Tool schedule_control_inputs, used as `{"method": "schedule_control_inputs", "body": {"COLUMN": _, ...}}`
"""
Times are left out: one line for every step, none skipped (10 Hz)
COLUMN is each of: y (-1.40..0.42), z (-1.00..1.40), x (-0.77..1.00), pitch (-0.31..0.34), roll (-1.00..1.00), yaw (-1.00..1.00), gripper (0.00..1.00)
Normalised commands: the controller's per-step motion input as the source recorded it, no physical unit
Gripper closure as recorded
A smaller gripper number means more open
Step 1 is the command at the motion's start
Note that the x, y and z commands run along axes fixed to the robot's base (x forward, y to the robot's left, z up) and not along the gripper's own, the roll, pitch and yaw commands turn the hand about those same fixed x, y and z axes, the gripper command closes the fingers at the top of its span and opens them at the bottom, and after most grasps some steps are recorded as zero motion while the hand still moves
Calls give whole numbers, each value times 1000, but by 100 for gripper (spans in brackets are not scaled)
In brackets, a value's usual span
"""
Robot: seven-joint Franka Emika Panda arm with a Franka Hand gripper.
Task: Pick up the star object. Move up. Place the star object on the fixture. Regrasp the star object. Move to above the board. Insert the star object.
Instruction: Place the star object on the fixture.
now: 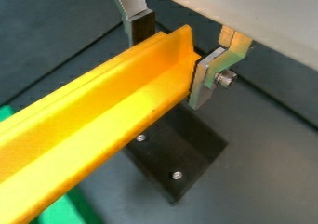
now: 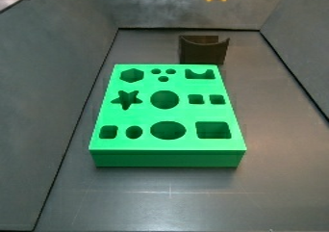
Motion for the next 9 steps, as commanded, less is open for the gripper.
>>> {"method": "schedule_control_inputs", "body": {"y": -17, "z": 57, "x": 31, "pitch": 253, "roll": -1000, "yaw": -21, "gripper": 100}}
{"method": "schedule_control_inputs", "body": {"y": 19, "z": 41, "x": 67, "pitch": 265, "roll": -890, "yaw": -65, "gripper": 100}}
{"method": "schedule_control_inputs", "body": {"y": 33, "z": 18, "x": 89, "pitch": 244, "roll": -717, "yaw": -89, "gripper": 100}}
{"method": "schedule_control_inputs", "body": {"y": 40, "z": 0, "x": 96, "pitch": 209, "roll": -553, "yaw": -110, "gripper": 100}}
{"method": "schedule_control_inputs", "body": {"y": 45, "z": 4, "x": 85, "pitch": 169, "roll": -387, "yaw": -123, "gripper": 100}}
{"method": "schedule_control_inputs", "body": {"y": 30, "z": 9, "x": 64, "pitch": 114, "roll": -233, "yaw": -126, "gripper": 100}}
{"method": "schedule_control_inputs", "body": {"y": 60, "z": -1000, "x": 97, "pitch": -25, "roll": -1000, "yaw": -111, "gripper": 100}}
{"method": "schedule_control_inputs", "body": {"y": 70, "z": -1000, "x": 102, "pitch": -43, "roll": -1000, "yaw": -110, "gripper": 100}}
{"method": "schedule_control_inputs", "body": {"y": 73, "z": -1000, "x": 105, "pitch": -36, "roll": -1000, "yaw": -107, "gripper": 100}}
